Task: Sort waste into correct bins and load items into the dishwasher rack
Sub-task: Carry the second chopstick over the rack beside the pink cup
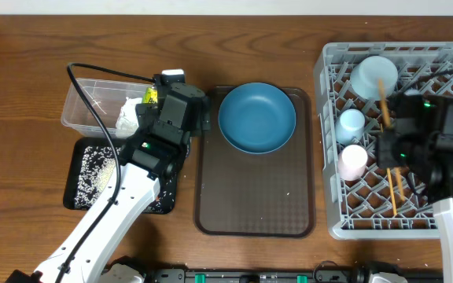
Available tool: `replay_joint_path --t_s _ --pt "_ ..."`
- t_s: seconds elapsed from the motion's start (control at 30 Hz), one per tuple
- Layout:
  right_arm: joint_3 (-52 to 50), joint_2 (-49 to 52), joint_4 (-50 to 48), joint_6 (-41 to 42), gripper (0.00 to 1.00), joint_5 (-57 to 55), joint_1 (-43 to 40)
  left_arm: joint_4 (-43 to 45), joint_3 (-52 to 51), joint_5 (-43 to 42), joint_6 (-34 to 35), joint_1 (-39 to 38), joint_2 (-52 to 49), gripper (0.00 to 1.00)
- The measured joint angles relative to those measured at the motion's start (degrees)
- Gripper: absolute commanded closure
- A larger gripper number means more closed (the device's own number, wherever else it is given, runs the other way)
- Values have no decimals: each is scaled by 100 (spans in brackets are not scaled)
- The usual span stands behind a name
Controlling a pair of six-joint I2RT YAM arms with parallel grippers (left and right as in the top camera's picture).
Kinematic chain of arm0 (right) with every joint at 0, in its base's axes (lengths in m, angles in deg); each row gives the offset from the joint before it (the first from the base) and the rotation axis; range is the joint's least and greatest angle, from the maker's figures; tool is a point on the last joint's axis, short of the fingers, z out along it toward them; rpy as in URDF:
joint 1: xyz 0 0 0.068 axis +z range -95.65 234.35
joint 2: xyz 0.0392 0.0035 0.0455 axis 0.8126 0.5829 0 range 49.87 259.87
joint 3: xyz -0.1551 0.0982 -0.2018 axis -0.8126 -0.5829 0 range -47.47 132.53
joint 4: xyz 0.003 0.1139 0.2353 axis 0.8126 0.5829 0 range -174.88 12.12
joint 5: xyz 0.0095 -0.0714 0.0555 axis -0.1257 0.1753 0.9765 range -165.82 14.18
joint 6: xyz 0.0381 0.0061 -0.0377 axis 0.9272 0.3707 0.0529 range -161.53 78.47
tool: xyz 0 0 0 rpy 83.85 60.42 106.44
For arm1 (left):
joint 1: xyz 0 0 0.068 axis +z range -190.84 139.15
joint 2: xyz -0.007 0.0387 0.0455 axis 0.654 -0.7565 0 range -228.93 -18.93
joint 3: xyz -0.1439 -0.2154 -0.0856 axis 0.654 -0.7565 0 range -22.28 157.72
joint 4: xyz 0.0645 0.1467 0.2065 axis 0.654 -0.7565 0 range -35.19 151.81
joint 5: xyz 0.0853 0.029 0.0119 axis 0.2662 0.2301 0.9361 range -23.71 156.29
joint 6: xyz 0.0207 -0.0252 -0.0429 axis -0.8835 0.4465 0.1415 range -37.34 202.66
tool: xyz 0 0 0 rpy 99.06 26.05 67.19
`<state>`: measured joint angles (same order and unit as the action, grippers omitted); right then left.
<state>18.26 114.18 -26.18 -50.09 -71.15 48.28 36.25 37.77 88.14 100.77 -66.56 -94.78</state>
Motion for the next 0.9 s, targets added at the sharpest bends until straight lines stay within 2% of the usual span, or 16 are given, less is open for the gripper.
replay_joint_path --t_s 0.23,0.9 --pt "-2 319 133 -389 99 -472 -411 0 0 0 0 0 0 1" --pt "-24 2203 63 -560 99 -1106 -420 0 0 0 0 0 0 1"
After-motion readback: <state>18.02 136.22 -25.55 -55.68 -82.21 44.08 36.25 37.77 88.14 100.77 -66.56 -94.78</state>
